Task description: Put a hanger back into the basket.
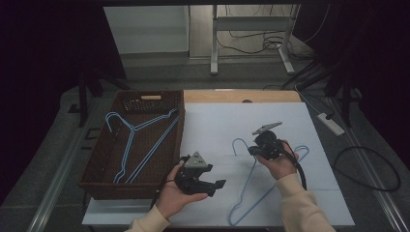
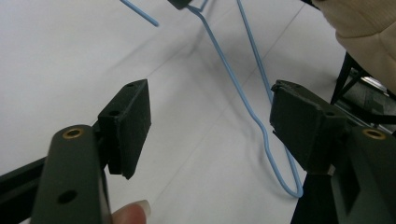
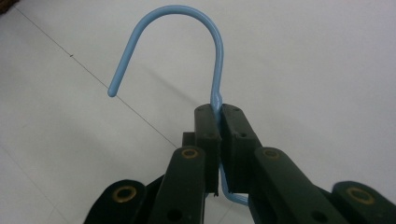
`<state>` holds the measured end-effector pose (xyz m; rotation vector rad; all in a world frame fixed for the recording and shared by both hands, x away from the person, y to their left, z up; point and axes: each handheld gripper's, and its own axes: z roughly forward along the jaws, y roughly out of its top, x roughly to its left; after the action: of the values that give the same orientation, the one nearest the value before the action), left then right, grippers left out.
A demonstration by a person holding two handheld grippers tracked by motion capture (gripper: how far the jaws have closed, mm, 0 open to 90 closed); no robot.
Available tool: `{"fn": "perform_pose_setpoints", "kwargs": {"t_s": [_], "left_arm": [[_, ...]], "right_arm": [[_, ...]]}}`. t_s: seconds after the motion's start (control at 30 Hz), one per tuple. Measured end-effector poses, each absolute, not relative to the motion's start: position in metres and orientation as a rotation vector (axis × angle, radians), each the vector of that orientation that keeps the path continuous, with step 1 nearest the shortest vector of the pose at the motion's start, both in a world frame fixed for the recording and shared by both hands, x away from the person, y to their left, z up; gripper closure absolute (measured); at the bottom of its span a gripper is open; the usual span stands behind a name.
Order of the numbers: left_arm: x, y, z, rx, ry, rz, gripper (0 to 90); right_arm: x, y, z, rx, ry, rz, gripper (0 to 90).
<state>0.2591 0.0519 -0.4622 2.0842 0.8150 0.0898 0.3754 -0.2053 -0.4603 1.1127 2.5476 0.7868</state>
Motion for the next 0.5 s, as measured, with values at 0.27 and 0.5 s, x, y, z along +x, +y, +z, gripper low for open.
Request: {"fn": "perform_pose_setpoints", "kwargs": {"t_s": [0.27, 0.5], "left_arm": [[0.263, 0.034, -0.473, 2.113, 0.811, 0.056, 29.8], [0.269, 0.017, -0.484, 2.125, 0.818, 0.022, 29.9]], "right_arm": [[0.374, -0.206, -0.460, 1.115, 2.534, 0.807, 86.1], [0.373, -0.205, -0.458, 1.113, 2.524, 0.821, 86.1]]}}
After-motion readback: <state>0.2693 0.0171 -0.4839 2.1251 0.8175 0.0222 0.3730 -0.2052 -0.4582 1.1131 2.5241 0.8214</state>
